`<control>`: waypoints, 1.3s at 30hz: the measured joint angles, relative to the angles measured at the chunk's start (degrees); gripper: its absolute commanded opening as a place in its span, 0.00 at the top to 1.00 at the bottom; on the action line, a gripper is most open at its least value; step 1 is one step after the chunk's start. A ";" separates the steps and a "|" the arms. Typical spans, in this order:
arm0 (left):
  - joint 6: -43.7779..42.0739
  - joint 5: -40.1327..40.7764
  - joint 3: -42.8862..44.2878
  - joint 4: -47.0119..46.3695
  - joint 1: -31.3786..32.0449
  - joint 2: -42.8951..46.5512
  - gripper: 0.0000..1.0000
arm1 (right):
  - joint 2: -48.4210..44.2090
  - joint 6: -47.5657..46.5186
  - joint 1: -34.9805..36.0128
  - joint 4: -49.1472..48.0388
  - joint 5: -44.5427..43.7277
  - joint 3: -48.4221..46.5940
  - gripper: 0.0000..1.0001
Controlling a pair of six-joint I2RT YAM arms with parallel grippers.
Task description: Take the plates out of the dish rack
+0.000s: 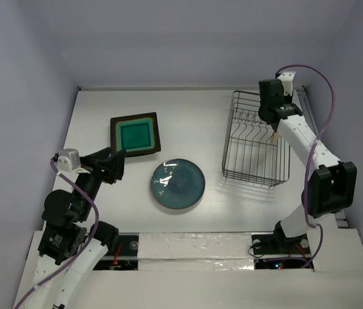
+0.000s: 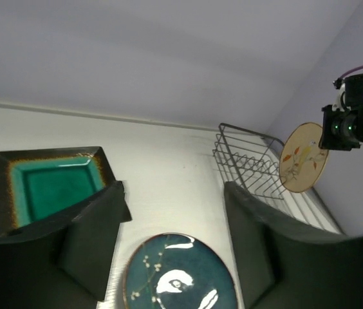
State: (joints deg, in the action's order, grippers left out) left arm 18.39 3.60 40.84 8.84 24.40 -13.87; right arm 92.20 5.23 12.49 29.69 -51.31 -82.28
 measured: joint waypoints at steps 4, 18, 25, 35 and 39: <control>0.24 -0.28 -0.02 0.00 0.00 -0.07 0.21 | -4.81 -0.22 0.72 2.73 -1.20 -2.49 1.00; 0.31 0.22 0.00 0.00 -0.02 -1.40 0.16 | -24.44 14.43 25.09 -10.19 30.71 12.04 1.00; 0.24 1.25 -0.02 0.02 -0.07 -1.95 0.18 | -11.13 22.32 35.30 -19.69 48.78 19.12 1.00; 0.13 1.44 -0.02 0.02 -1.07 -2.91 0.18 | -6.88 27.50 35.28 -29.40 57.13 28.02 1.00; 0.11 1.40 0.00 0.02 -1.81 -2.95 0.19 | -6.88 28.44 35.12 -32.06 57.55 29.86 0.92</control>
State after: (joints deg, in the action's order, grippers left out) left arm 18.50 4.99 40.84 8.86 22.59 -16.82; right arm 85.32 33.67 47.62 -2.37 6.24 -52.42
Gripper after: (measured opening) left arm 0.817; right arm 0.221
